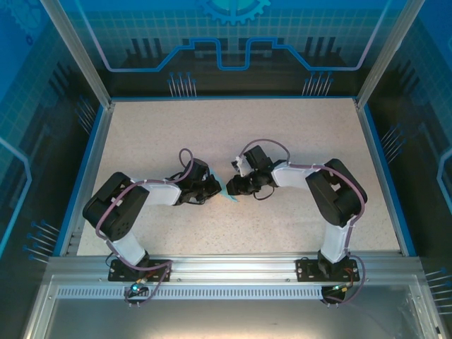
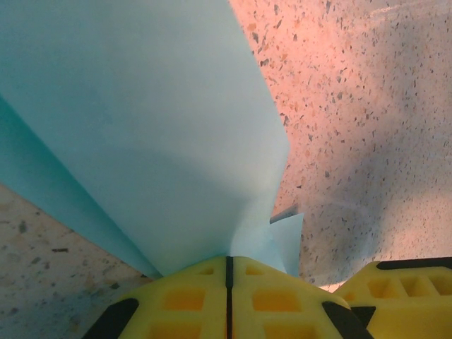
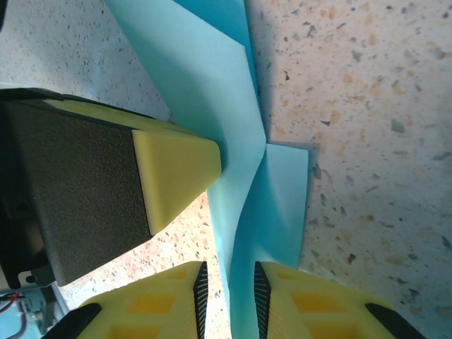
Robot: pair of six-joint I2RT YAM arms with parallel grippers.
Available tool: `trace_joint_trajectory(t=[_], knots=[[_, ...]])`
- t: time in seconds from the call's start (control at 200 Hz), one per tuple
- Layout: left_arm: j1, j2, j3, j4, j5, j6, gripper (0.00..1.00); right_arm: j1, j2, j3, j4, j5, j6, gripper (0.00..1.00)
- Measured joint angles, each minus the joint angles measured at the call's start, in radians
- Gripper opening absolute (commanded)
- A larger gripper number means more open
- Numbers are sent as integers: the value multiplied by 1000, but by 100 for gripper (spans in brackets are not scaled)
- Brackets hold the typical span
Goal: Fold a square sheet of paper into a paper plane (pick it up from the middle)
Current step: Fold the wing for the fifth time at the center of the table.
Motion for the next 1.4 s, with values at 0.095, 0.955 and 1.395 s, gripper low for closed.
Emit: trace_joint_trajectory(t=[0.095, 0.955, 1.395], knots=[[0, 0, 0, 0, 0, -2, 6, 7, 0, 9, -18, 18, -15, 25], [0, -40, 10, -52, -22, -15, 20, 47, 38, 45, -70, 51, -130, 0], [0, -181, -48, -51, -45, 21, 29, -5, 73, 17, 58, -129, -48, 0]])
